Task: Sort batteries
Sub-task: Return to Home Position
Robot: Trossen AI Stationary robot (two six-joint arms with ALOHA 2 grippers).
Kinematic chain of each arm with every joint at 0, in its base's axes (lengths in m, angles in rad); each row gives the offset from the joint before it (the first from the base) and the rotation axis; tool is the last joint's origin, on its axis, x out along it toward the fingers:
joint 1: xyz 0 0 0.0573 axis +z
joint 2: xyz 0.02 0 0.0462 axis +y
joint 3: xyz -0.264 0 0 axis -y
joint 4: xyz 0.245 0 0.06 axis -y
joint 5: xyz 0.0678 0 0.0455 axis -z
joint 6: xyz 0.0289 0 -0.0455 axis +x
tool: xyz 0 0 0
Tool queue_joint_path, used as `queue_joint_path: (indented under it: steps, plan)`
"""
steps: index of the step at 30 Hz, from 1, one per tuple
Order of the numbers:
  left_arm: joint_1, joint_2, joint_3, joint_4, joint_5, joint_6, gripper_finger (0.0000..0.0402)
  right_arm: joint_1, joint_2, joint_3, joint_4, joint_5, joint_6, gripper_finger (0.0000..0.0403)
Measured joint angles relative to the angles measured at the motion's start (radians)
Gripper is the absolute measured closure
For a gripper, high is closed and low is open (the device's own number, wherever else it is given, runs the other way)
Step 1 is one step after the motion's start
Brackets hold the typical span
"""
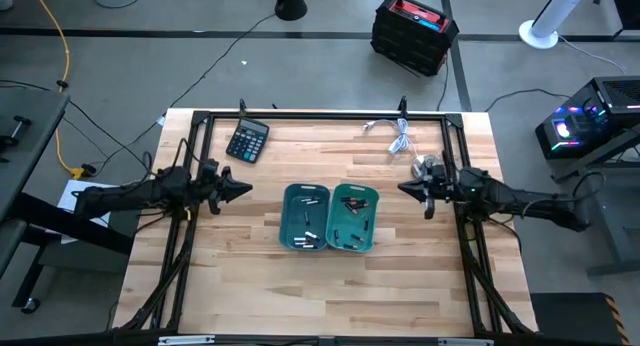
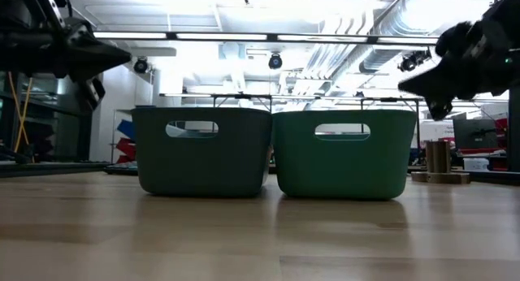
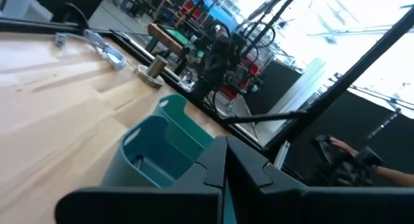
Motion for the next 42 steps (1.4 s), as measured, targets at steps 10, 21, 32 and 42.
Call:
queue_joint_path:
  steps: [10, 21, 32, 42]
  plan:
    - [-0.065, 0.000, 0.000, 0.001, -0.002, 0.000, 0.0401, 0.000, -0.147, 0.000, 0.033, -0.001, 0.000, 0.0402]
    - [-0.090, 0.003, 0.000, 0.000, -0.002, 0.000, 0.0402, 0.000, -0.138, 0.000, 0.000, -0.001, 0.000, 0.0402]
    - [-0.090, 0.003, 0.000, 0.000, -0.002, 0.000, 0.0402, 0.000, -0.138, 0.000, 0.000, -0.001, 0.000, 0.0402]
    - [-0.090, 0.003, 0.000, 0.000, -0.002, 0.000, 0.0402, 0.000, -0.138, 0.000, 0.000, -0.001, 0.000, 0.0402]
